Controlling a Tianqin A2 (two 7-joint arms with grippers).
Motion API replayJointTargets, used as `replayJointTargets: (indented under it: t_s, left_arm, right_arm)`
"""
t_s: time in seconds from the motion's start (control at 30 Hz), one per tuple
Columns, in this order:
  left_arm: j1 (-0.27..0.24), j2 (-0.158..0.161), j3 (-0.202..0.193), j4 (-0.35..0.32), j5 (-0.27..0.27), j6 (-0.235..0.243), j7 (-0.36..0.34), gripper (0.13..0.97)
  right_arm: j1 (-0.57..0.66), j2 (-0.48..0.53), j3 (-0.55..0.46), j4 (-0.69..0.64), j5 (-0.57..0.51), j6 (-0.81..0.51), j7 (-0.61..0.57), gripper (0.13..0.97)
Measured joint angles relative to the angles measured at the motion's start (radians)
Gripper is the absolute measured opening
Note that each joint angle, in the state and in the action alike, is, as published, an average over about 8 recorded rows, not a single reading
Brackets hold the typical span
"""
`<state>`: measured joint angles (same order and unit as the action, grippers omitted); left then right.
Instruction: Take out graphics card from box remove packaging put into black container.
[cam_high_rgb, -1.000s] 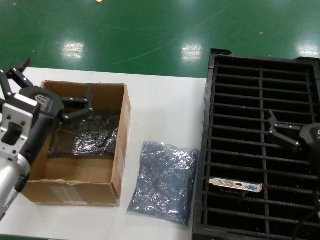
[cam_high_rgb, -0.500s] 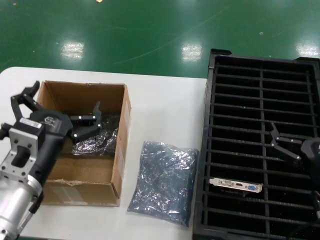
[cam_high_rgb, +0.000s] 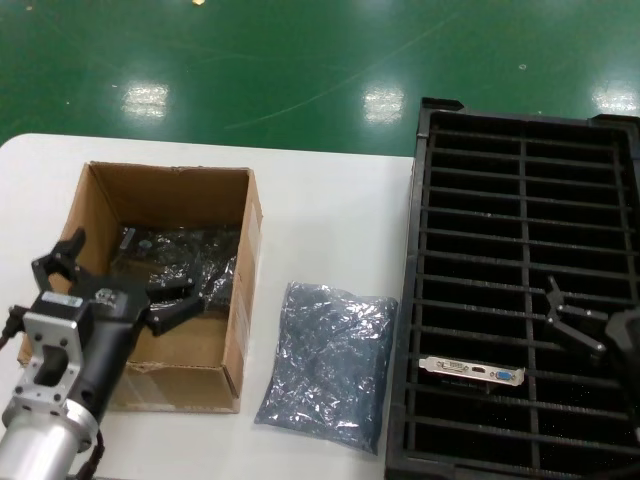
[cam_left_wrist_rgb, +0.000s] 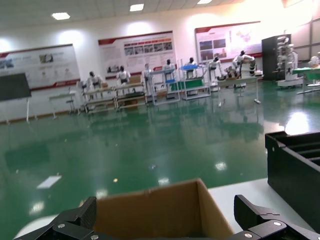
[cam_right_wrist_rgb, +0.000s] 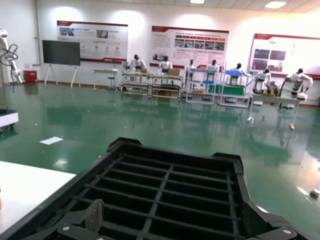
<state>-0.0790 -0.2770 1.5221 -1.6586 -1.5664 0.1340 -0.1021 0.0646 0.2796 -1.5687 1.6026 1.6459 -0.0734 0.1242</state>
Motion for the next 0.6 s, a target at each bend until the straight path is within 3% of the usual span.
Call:
replayJointTargets:
  t_s: [0.33,0.6]
  left_arm:
    - [0.054,-0.016,0.053,0.040,-0.160,-0.092,0.070,0.966]
    - [0.064,-0.019,0.063,0.048,-0.190,-0.109,0.083,0.966]
  right_arm:
    - [-0.044,0.014,-0.021,-0.002,0.105,0.050,-0.085,0.966]
    - [-0.053,0.017,-0.025,-0.002,0.126,0.060,-0.101,0.966]
